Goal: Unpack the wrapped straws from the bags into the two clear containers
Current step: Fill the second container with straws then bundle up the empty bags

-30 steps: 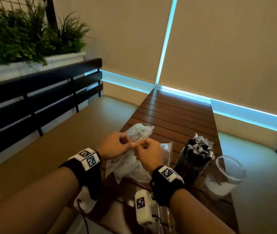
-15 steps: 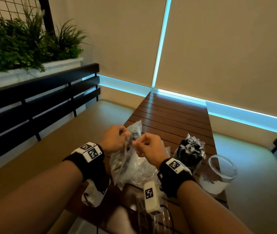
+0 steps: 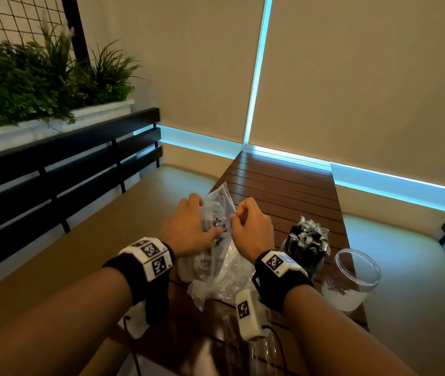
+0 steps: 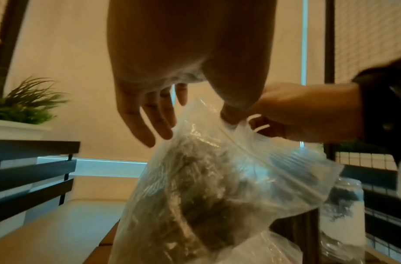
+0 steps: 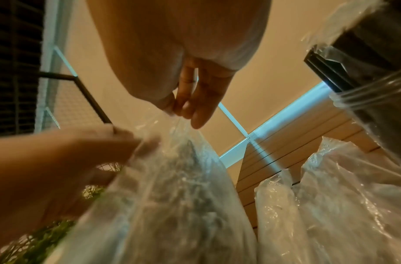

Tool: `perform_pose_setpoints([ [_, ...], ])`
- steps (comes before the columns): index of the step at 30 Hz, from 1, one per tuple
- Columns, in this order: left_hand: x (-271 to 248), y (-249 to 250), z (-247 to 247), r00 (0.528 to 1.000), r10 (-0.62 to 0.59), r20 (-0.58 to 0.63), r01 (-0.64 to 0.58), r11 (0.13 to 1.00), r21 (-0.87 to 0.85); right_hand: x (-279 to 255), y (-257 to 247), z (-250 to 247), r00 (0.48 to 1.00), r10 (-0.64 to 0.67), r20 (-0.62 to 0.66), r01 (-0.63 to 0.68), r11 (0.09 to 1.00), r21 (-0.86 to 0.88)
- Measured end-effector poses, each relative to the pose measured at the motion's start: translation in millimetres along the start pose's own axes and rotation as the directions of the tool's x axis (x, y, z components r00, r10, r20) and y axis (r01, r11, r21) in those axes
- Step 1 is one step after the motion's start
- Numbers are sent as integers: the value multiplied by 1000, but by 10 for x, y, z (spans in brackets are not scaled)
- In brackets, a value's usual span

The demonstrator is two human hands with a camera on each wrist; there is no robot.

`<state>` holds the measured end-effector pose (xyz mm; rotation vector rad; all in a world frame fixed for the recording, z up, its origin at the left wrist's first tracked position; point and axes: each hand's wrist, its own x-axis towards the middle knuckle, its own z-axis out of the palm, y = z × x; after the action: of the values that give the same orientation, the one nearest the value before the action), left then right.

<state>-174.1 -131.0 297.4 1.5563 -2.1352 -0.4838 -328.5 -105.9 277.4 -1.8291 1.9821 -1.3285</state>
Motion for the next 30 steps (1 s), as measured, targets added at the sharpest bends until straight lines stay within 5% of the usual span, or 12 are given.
perform_pose_setpoints([
  [3,0,-115,41,988,-124,97,103,975,195,28,21,-36,1000,-1,1,1,999,-38],
  [7,73,-223,-77,945,-304,120,301,953,44,-12,79,-136,999,-28,-15,24,972,-235],
  [10,69,-228,-116,946,-307,104,316,944,-93,-80,3,-153,957,-287,29,274,874,-401],
  [13,46,-193,-136,938,-312,153,342,907,-246,-99,-185,-155,853,-440,281,514,799,-313],
  [16,14,-131,-193,940,-266,213,331,861,-385,-60,-319,-118,830,-300,470,467,834,-293],
  [19,-5,-96,-247,946,-219,238,306,844,-440,1,-373,-62,861,-107,497,302,894,-331],
  [23,-25,-73,-222,957,-187,224,277,820,-501,42,-423,4,804,103,585,193,886,-422],
  [28,-56,-75,-145,973,-125,193,194,896,-401,109,-350,173,807,292,513,-53,902,-429],
  [30,-59,-58,-117,985,-65,158,117,932,-342,89,-394,114,777,300,553,-37,899,-436],
])
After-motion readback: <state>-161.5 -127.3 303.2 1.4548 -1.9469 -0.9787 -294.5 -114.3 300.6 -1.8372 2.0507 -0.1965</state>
